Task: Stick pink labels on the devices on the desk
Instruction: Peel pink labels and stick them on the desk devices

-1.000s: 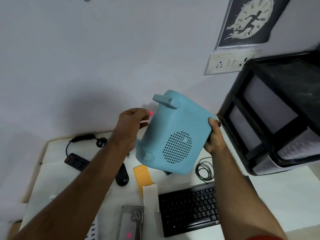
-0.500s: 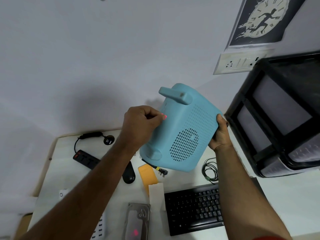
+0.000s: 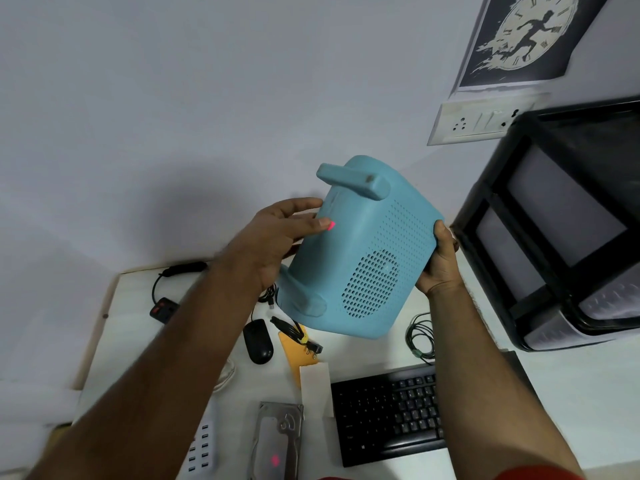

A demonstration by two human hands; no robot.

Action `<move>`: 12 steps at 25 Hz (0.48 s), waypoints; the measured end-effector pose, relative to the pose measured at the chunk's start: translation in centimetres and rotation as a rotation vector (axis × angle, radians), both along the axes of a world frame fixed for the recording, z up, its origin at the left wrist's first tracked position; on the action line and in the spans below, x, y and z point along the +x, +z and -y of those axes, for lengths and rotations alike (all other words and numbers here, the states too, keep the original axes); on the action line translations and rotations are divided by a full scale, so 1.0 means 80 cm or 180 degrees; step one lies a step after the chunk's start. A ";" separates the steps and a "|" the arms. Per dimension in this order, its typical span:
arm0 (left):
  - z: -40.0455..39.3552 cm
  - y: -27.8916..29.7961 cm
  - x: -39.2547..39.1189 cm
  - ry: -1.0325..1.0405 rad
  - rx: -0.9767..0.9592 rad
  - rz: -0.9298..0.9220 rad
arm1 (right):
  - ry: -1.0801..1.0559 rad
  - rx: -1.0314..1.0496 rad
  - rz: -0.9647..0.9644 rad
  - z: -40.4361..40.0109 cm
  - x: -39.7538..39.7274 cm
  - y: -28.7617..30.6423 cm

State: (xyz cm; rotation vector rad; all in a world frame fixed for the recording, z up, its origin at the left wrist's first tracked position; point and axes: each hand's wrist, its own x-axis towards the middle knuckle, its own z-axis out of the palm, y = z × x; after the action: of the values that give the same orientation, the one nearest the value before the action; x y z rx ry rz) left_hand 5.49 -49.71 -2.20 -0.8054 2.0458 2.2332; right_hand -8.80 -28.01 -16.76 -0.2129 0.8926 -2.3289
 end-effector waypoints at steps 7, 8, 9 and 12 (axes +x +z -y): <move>-0.003 -0.001 0.002 0.0185 0.0122 -0.0015 | -0.0036 -0.0011 0.0049 0.002 0.003 -0.001; -0.005 -0.001 0.003 0.0199 0.0071 -0.0017 | -0.0052 -0.0028 0.0070 0.002 0.003 -0.002; -0.008 0.000 0.004 0.0225 0.0006 -0.0071 | -0.0063 -0.0051 0.0096 0.003 0.003 -0.003; -0.016 -0.004 0.005 0.0484 -0.0629 -0.0449 | -0.0067 -0.0080 0.0100 0.006 0.003 -0.001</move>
State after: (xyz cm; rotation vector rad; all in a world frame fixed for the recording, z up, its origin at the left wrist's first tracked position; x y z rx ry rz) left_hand 5.91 -48.44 -2.52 -0.8667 2.3772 2.2483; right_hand -8.57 -28.47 -16.81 -0.1778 0.8547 -2.3576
